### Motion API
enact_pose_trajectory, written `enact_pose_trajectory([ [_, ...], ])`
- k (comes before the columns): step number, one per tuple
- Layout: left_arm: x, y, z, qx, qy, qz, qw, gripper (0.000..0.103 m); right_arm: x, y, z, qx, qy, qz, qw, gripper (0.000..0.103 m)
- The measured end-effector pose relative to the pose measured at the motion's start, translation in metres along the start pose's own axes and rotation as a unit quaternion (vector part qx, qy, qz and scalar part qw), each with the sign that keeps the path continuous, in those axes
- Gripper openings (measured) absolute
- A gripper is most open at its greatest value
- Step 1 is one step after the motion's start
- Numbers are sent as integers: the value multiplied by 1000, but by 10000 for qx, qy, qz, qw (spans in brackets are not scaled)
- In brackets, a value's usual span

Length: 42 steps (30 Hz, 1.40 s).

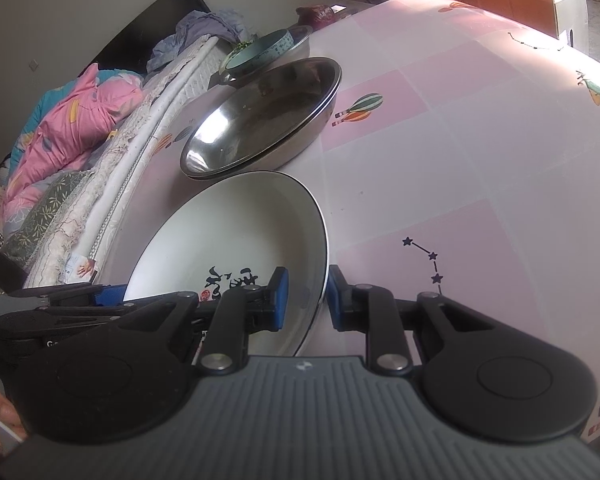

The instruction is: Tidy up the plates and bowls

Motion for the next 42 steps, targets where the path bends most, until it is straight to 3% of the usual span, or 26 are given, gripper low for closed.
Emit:
enact_pose_trajectory([
  [9, -1, 2, -2, -172, 61, -102, 9998, 56, 5, 21, 1, 538, -123, -802, 9953, 23],
  [25, -2, -1, -6, -215, 93, -163, 9996, 56, 3, 23, -6, 599, -142, -836, 9946, 23],
  [42, -1, -3, -14, -214, -120, -30, 9997, 56, 3, 21, -7, 550, -163, -775, 9953, 23],
])
Point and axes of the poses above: each gripper's, at about its wrist camera, not at the fingertips, and z roughly the way its jaws point, y to its left, x to its underside, the point moved 4 cm from there along z, roughly the way its jaws point, and after that the axes turned 2 degrees about y, right-handed, at the moved point
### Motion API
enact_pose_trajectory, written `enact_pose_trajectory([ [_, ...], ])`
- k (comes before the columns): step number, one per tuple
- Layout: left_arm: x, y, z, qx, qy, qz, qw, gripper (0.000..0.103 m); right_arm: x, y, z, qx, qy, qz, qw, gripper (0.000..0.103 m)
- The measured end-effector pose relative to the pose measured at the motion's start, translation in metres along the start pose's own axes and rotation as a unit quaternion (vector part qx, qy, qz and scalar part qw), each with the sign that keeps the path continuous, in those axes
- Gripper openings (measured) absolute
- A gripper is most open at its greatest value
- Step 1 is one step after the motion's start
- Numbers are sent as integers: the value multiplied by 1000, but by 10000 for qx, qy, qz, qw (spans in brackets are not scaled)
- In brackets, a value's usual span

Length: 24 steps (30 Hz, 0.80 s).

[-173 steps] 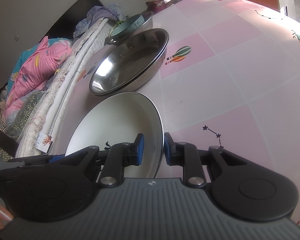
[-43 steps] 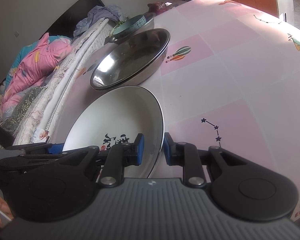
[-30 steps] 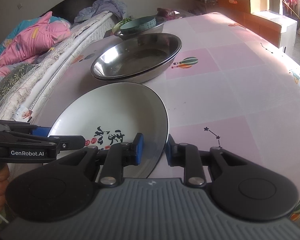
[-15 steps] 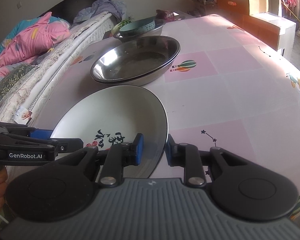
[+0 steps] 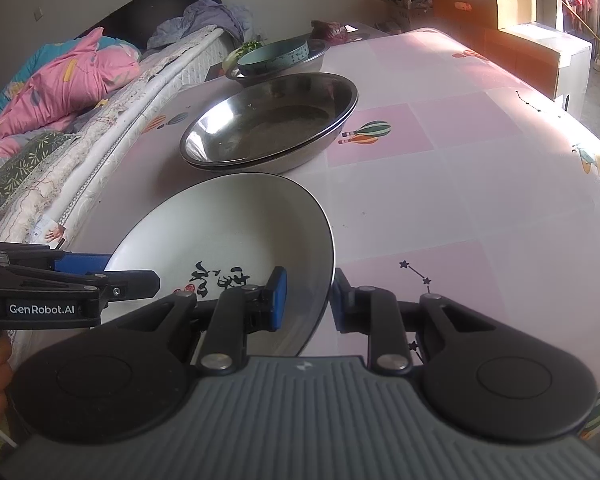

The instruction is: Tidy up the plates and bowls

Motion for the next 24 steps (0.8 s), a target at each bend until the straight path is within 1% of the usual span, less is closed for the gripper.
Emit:
enact_pose_trajectory([
  [6, 3, 8, 1, 272, 83, -147, 9995, 51, 0, -6, 2, -103, 3, 121, 9999, 22],
  [11, 5, 14, 1, 447, 162, -244, 9986, 49, -3, -16, 0, -351, 63, 424, 9985, 22],
  [15, 8, 16, 4, 595, 308, -347, 9972, 41, -1, -25, 1, -646, 202, 784, 9946, 22],
  [18, 9, 17, 7, 591, 357, -378, 9969, 36, 4, -32, 5, -941, 348, 1126, 9886, 21],
  [21, 10, 19, 6, 687, 378, -488, 9957, 35, 5, -35, 7, -1060, 366, 1251, 9858, 22],
  [24, 12, 21, 4, 943, 479, -600, 9926, 35, 3, -39, 9, -1126, 367, 1341, 9839, 22],
])
Point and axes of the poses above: each gripper's, at about its wrist camera, not at the fingertips, and z roughly the way its jaws point, y to its left, x to its underside, the point moved 4 cm from there along z, roughly the way its jaws point, and after that the axes turned 2 degrees about y, right-handed, at the moved point
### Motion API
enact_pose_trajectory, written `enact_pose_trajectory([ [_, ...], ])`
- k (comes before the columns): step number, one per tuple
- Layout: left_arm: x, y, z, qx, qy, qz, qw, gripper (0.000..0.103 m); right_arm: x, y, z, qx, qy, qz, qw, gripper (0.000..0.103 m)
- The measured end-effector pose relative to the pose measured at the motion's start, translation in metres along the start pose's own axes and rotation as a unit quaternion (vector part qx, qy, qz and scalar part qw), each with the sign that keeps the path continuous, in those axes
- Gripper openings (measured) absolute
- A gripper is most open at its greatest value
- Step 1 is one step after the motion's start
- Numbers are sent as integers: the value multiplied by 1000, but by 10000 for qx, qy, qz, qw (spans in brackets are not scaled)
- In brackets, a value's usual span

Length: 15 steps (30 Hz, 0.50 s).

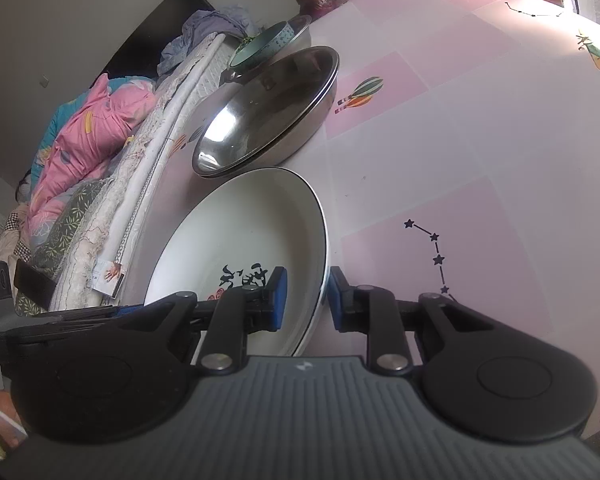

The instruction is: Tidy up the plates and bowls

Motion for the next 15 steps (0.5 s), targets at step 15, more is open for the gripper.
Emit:
enact_pose_trajectory([
  [15, -3, -4, 5, 55, 25, 61, 10000, 47, -1, -14, 3, -431, -2, 403, 9983, 22],
])
Point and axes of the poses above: each gripper's, at about its wrist camera, not at the fingertips, and z roughly the way its jaws point, y to its left, x to its underside, the point moved 4 cm from there along z, roughly the way its jaws point, and after that the axes turned 2 degrees about y, right-handed, at the moved point
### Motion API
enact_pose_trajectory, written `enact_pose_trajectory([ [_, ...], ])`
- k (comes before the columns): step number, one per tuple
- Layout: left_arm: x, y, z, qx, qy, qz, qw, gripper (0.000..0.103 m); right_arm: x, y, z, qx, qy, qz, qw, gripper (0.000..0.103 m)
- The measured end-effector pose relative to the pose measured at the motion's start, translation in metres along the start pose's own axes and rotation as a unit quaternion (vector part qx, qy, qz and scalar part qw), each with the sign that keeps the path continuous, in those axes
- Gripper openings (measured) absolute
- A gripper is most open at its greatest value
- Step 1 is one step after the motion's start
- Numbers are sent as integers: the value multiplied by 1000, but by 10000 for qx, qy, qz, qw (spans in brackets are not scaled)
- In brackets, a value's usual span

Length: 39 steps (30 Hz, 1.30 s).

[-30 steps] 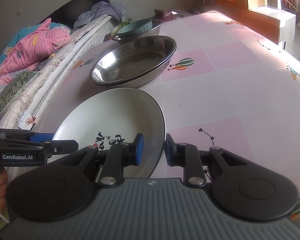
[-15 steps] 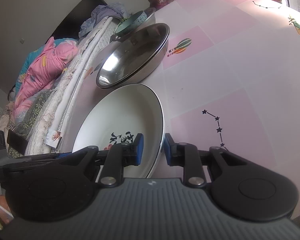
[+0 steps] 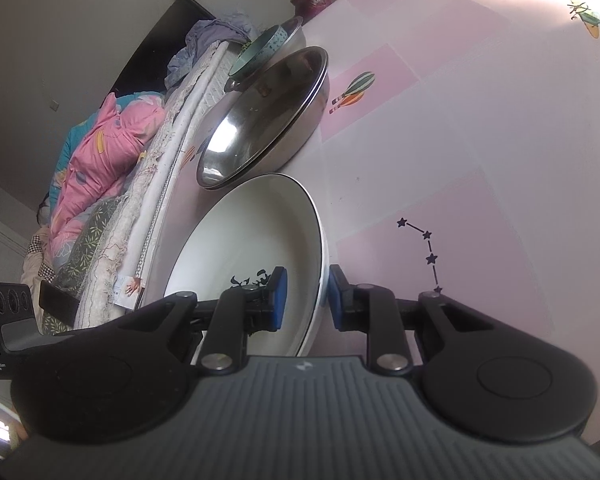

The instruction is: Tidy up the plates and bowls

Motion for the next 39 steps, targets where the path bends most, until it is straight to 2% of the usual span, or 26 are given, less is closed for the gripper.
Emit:
enact_pose_trajectory([
  [6, 0, -3, 0, -126, -108, -13, 9999, 48, 4, 7, 1, 119, -113, -222, 9996, 23],
  [12, -1, -6, 0, -307, -123, 18, 9995, 48, 10, 27, 3, 667, -228, -847, 9939, 25],
  [27, -1, -9, -6, -292, -205, 14, 9994, 47, 11, 38, -6, 704, -270, -991, 9922, 25],
  [34, 2, -7, 0, -240, -118, 1, 9996, 40, 12, 33, -4, 736, -235, -923, 9927, 25],
  [39, 2, -4, 1, -223, -163, 48, 9996, 34, 12, 30, -3, 927, -269, -1020, 9901, 22],
])
Point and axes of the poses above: each gripper's, at about its wrist camera, not at the fingertips, and z roughly the way its jaws point, y to its left, x to its underside, the point moved 4 cm from there along z, roughly the way its jaws point, and after that the axes turned 2 degrees about y, right-handed, at the moved point
